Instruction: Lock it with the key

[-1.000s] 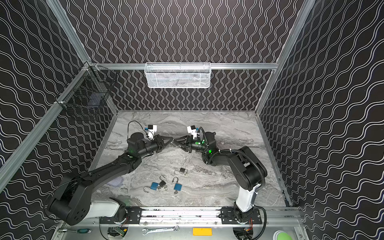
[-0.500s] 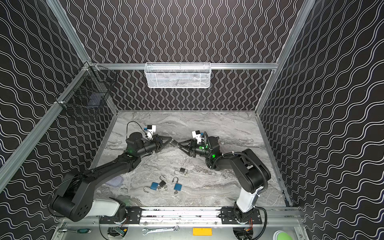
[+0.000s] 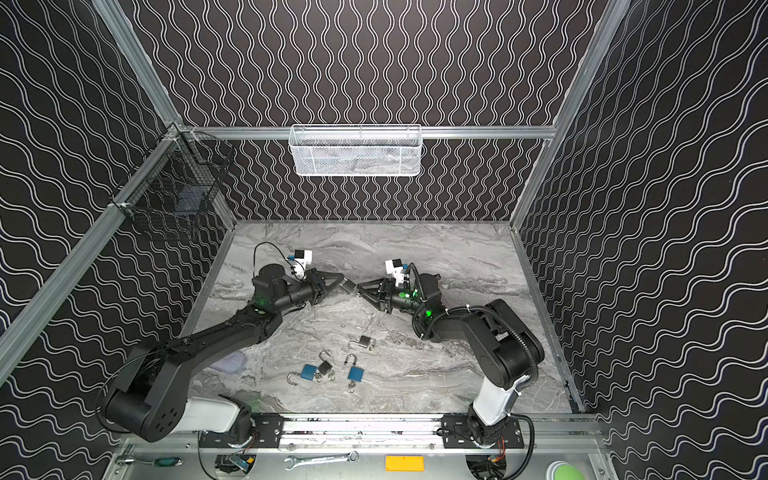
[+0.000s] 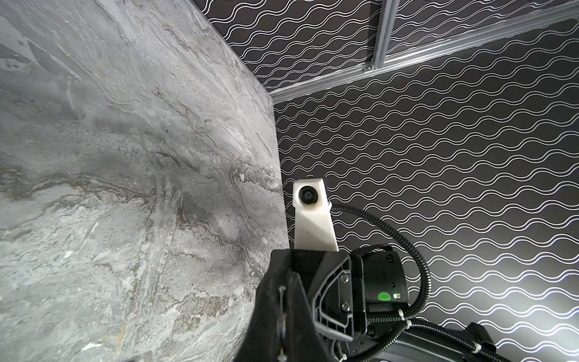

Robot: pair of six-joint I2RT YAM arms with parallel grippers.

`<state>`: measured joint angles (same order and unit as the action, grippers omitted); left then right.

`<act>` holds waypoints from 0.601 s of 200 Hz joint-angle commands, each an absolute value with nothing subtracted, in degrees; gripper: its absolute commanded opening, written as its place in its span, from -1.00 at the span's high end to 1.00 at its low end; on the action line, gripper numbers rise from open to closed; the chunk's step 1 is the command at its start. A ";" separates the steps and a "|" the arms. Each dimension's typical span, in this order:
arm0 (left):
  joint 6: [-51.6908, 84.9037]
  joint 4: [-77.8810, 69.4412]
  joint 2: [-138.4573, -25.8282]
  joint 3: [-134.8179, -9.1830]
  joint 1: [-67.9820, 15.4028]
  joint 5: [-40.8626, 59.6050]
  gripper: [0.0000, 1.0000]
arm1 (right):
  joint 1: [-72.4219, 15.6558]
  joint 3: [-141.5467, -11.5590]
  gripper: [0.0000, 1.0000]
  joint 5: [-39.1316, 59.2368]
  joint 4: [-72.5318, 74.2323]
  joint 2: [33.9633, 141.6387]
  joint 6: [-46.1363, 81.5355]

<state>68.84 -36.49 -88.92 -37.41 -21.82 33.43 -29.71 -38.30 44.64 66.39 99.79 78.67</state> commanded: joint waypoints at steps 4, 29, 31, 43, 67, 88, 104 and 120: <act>69.30 -40.33 -89.21 -37.25 -21.75 33.75 1.00 | -30.10 -38.62 0.26 44.65 69.44 100.02 79.04; 69.26 -40.19 -89.21 -37.41 -21.74 33.91 1.00 | -30.49 -39.20 0.34 44.82 68.43 100.11 78.40; 69.22 -40.17 -89.25 -37.41 -21.74 33.88 1.00 | -30.56 -39.20 0.34 44.78 68.46 100.11 78.40; 69.26 -40.38 -89.37 -37.48 -21.79 33.93 1.00 | -30.65 -39.27 0.38 44.82 68.84 100.32 78.65; 69.40 -40.58 -89.43 -37.35 -21.77 33.96 1.00 | -30.83 -39.46 0.48 45.09 69.70 100.89 79.24; 69.54 -40.87 -89.56 -37.09 -21.75 33.75 1.00 | -30.99 -39.46 0.53 45.09 71.16 101.47 80.30; 69.61 -41.13 -89.69 -36.99 -21.76 33.75 1.00 | -31.21 -39.56 0.59 45.18 71.49 101.68 80.55; 69.61 -41.41 -89.82 -36.98 -21.75 33.53 1.00 | -31.31 -39.64 0.65 45.27 71.63 101.78 80.78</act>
<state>69.01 -38.00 -89.52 -37.04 -21.78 33.39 -31.05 -39.09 44.69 67.70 101.47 79.72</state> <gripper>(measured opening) 0.071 0.189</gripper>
